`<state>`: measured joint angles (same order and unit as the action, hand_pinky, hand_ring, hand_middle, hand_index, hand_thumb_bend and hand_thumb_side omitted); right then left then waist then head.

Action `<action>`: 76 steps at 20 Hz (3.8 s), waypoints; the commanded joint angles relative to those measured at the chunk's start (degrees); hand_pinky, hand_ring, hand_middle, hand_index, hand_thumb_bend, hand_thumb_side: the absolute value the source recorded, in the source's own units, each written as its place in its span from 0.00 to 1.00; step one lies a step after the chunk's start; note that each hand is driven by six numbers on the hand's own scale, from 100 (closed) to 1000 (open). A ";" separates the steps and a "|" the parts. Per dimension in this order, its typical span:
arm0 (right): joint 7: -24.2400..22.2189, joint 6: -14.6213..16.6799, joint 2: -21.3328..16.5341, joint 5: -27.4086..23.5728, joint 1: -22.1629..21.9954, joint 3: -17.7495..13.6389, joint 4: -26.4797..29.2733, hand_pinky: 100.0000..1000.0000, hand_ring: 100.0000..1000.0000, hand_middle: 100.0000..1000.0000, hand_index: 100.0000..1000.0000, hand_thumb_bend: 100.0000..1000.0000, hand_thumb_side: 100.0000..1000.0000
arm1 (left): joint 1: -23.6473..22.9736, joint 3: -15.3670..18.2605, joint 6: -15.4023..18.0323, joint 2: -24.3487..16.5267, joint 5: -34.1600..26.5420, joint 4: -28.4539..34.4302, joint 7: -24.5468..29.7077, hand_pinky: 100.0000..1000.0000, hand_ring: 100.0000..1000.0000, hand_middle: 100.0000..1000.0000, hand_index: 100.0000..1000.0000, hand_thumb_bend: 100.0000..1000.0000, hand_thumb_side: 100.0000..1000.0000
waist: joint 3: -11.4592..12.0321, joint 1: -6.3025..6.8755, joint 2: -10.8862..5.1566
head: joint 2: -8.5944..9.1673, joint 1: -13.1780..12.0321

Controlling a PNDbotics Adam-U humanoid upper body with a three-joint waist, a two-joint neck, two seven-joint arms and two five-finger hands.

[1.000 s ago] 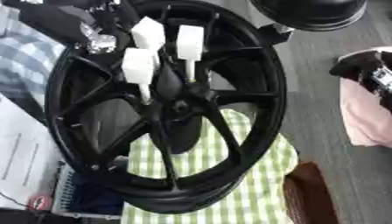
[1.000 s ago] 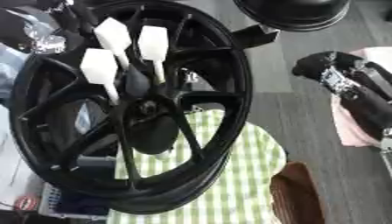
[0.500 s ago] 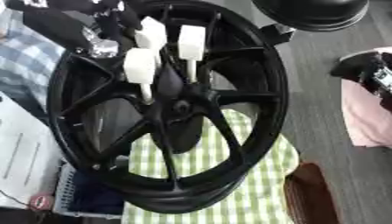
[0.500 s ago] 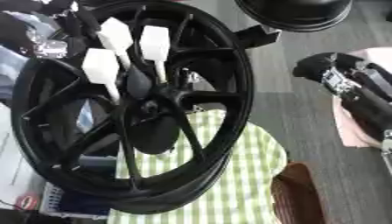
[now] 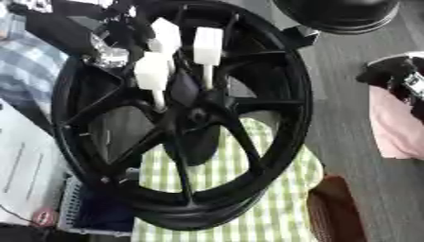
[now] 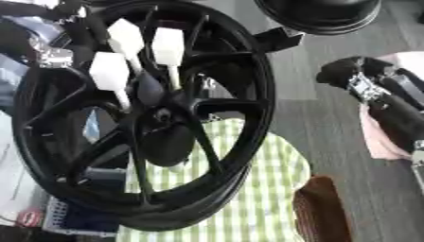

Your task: Pull the pin out of the wheel hub.

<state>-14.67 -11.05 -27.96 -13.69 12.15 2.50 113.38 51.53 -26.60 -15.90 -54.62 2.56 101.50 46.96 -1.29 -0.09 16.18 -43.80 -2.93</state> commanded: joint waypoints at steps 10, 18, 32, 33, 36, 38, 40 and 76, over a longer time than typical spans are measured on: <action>-0.13 -0.14 -0.41 0.22 0.71 -0.20 1.22 0.96 0.79 0.64 0.69 0.00 0.60 | 0.88 -0.44 -0.44 -0.80 0.17 -0.07 1.32 0.79 0.74 0.76 0.87 0.11 0.51 | -0.05 -0.01 -0.46 | -0.23 -0.51; -0.16 -0.21 -0.25 0.34 0.69 -0.19 1.22 0.96 0.79 0.64 0.69 0.00 0.60 | 1.39 -1.16 -0.20 0.04 1.20 -0.99 2.00 0.79 0.75 0.77 0.88 0.14 0.55 | -0.08 -0.03 -0.22 | -0.03 -0.64; -0.13 -0.41 0.05 0.51 0.75 -0.18 1.22 0.96 0.79 0.64 0.69 0.00 0.61 | 2.19 -2.04 1.53 1.35 2.94 -2.10 3.12 0.79 0.73 0.73 0.86 0.18 0.54 | -0.21 0.01 0.19 | 0.18 -0.95; -0.14 -0.44 0.06 0.50 0.76 -0.16 1.22 0.96 0.79 0.64 0.69 0.00 0.61 | 2.26 -2.08 1.61 1.44 3.03 -2.18 3.19 0.79 0.73 0.73 0.86 0.18 0.53 | -0.21 0.01 0.20 | 0.17 -0.94; -0.10 -0.53 0.12 0.50 0.77 -0.15 1.22 0.96 0.79 0.64 0.69 0.00 0.61 | 2.44 -2.26 1.88 1.69 3.35 -2.40 3.46 0.79 0.72 0.73 0.86 0.19 0.50 | -0.22 0.02 0.26 | 0.21 -0.98; -0.08 -0.56 0.16 0.48 0.76 -0.14 1.22 0.96 0.79 0.64 0.69 0.00 0.61 | 2.51 -2.36 2.01 1.83 3.52 -2.60 3.58 0.79 0.72 0.73 0.86 0.19 0.51 | -0.23 0.00 0.27 | 0.23 -0.98; -0.07 -0.54 0.18 0.48 0.77 -0.15 1.22 0.96 0.78 0.63 0.68 0.00 0.61 | 2.54 -2.40 2.12 1.94 3.64 -2.74 3.52 0.79 0.72 0.72 0.85 0.17 0.49 | -0.23 -0.04 0.32 | 0.31 -1.03; -0.09 -0.64 0.56 0.29 0.79 -0.18 1.22 0.96 0.79 0.64 0.69 0.00 0.63 | 2.42 -2.56 2.46 2.77 5.19 -3.35 0.15 0.71 0.58 0.50 0.69 0.01 0.22 | -0.38 -0.09 0.41 | 1.00 -1.04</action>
<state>-14.81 -11.63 -26.90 -13.38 12.57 2.53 113.38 53.02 -29.80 -13.28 -50.92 8.05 97.72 47.66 -1.70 -0.18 17.33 -43.23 -3.95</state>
